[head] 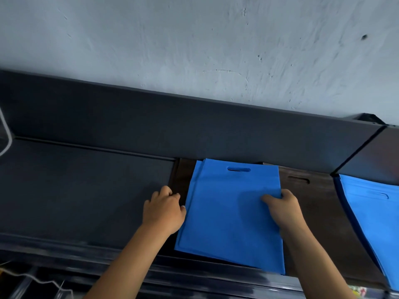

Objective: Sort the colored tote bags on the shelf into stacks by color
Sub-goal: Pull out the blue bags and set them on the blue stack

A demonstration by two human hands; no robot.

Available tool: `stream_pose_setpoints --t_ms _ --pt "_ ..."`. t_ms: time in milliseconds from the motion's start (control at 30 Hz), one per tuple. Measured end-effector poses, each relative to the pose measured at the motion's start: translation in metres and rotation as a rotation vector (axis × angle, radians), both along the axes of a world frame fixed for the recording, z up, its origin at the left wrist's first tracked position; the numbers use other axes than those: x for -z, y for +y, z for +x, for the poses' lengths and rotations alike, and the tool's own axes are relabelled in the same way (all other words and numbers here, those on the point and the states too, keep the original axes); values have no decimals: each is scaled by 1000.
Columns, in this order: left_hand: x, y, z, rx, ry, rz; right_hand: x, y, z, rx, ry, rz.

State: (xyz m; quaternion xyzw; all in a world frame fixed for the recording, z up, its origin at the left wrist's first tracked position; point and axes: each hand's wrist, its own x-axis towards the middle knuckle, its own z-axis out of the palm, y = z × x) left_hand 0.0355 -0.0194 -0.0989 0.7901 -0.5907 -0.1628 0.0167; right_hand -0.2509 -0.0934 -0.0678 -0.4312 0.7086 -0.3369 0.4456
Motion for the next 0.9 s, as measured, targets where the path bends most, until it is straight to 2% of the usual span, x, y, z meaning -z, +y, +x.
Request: stream_pose_setpoints --t_ms 133,367,433,500,533,600,700,833,900 --pt "0 -1 -3 10 -2 54 6 5 4 -85 -25 55" --pt "-1 0 -9 -7 -8 76 6 9 -1 -65 186 -69" --pt "-2 1 -12 -29 -25 32 1 11 -7 -28 162 -83" --pt "-1 2 -15 -33 -2 -102 -6 12 -10 -1 39 -37" --pt "0 1 -18 -33 69 -167 -8 13 -12 17 -41 4" --pt "-5 -2 -23 -84 369 -194 -12 15 -14 47 -175 79" --pt "-16 -6 -29 -210 809 -77 -14 23 -20 62 -281 124" --pt "-20 -8 -31 -255 1057 -21 -21 39 -29 28 -284 84" --pt "-19 -10 -35 -237 1088 -23 -23 48 -35 -4 -250 45"
